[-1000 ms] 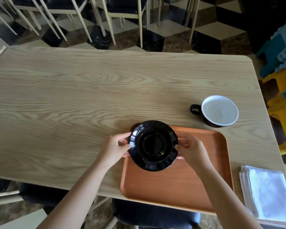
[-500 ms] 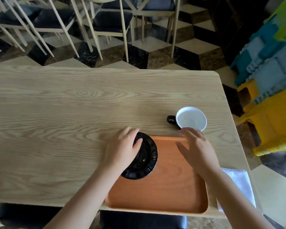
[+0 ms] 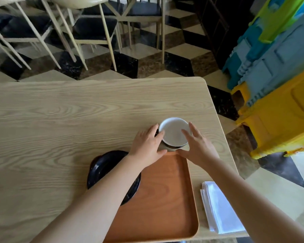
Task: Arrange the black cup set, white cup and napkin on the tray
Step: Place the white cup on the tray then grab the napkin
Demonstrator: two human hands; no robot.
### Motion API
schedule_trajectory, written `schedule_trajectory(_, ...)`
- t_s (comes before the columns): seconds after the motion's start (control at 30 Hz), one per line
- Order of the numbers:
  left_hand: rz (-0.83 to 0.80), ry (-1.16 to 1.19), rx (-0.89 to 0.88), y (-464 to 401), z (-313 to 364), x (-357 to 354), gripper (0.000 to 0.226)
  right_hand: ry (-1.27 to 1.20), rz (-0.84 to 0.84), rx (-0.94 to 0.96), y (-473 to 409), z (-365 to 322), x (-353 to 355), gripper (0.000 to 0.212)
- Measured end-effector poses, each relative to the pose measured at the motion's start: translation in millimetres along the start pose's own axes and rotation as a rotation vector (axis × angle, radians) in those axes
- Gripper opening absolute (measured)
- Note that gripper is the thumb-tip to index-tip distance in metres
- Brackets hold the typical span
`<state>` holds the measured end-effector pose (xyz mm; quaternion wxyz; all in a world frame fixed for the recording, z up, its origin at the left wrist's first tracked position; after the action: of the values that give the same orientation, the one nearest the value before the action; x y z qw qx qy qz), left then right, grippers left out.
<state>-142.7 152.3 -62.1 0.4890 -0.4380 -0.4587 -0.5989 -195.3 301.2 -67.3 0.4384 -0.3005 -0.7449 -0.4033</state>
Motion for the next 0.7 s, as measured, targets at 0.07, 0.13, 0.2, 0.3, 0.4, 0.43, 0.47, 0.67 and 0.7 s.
schedule_trajectory(0.07,0.014,0.080,0.002,-5,1,2,0.053,-0.046,0.035,0.011,-2,0,3,0.077)
schedule_trajectory(0.13,0.038,0.151,0.018,-8,1,5,0.049,-0.088,0.061,0.019,-4,0,6,0.077)
schedule_trajectory(0.2,0.056,0.204,0.032,-7,0,6,0.048,-0.120,0.087,0.025,-3,1,9,0.079)
schedule_trajectory(0.3,0.100,0.253,0.048,2,0,8,0.051,-0.131,0.110,0.032,2,0,10,0.084)
schedule_trajectory(0.4,0.144,0.260,0.038,15,3,16,0.052,-0.158,0.145,0.041,15,-4,12,0.087)
schedule_trajectory(0.43,0.156,0.260,0.029,20,5,19,0.052,-0.170,0.167,0.052,21,-6,13,0.087)
schedule_trajectory(0.47,0.172,0.256,0.021,26,7,23,0.052,-0.182,0.190,0.067,27,-9,14,0.087)
schedule_trajectory(0.67,0.226,0.238,0.034,68,15,31,0.054,-0.230,0.224,0.106,65,-20,13,0.093)
schedule_trajectory(0.7,0.225,0.234,0.044,74,16,29,0.054,-0.227,0.216,0.103,70,-21,11,0.094)
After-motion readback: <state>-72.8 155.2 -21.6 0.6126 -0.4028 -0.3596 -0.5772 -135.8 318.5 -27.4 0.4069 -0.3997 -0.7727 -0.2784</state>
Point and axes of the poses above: each hand's wrist, its own y-axis away from the middle knuckle, its own x-axis out of the back of the hand, z = x × y, the point moved 6 cm from there along -y, towards the middle knuckle, and after that the axes turned 9 degrees about -z, right-handed, at the moved point
